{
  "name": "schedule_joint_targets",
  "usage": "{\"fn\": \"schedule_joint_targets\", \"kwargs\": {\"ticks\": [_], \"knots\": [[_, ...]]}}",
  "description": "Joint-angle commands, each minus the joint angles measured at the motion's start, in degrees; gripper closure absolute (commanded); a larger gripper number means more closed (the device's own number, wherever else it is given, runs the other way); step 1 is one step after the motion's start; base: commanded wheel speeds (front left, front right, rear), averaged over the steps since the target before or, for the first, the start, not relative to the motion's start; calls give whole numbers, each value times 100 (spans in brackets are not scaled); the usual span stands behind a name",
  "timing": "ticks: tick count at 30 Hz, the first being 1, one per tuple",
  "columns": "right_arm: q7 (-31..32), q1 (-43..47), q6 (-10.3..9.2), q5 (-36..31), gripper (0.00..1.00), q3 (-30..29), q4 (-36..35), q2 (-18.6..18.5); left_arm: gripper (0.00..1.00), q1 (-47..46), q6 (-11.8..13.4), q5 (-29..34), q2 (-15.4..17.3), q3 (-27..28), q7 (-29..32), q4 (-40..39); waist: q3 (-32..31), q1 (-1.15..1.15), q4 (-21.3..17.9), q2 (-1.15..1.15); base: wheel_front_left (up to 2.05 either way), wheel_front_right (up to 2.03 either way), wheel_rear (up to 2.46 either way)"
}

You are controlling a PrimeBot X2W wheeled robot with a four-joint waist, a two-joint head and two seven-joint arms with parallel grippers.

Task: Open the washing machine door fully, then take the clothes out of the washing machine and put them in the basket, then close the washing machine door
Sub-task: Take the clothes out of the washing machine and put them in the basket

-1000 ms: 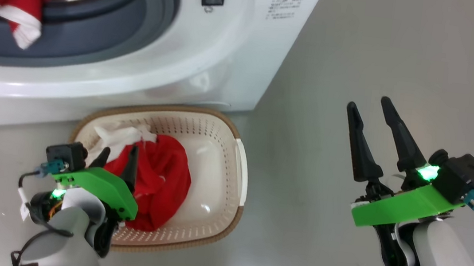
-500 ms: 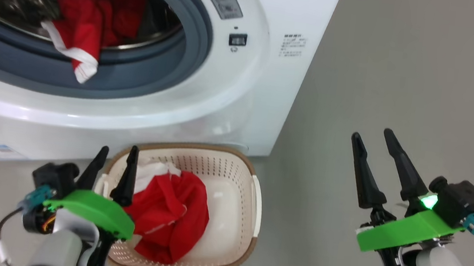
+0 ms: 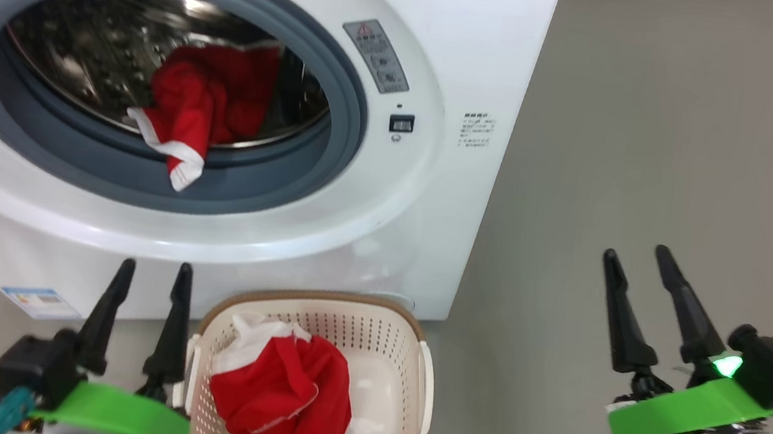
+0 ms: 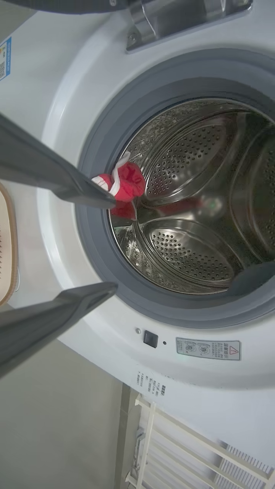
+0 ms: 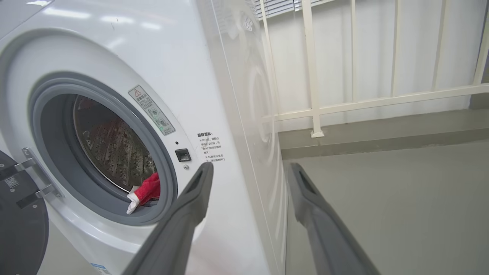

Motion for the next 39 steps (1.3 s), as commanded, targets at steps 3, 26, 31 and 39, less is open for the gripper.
{"fn": "schedule_joint_targets", "kwargs": {"ticks": [3,26,31,39], "knots": [[-36,98,29,-44,0,-53,-256,-101,0,229,18,246,65,284,-68,-498,-229,0,9,0,0,0,0],[-36,458,29,82,0,-257,-19,-242,0,1083,65,528,-2,558,-69,-885,-617,0,-97,0,0,0,0],[-36,460,29,135,0,-204,-3,-231,0,1068,76,540,-3,559,-69,-877,-616,0,-154,0,0,0,0],[-36,358,29,220,0,-156,18,-297,0,752,160,523,-3,581,-69,-812,-423,0,-199,0,0,0,0]]}}
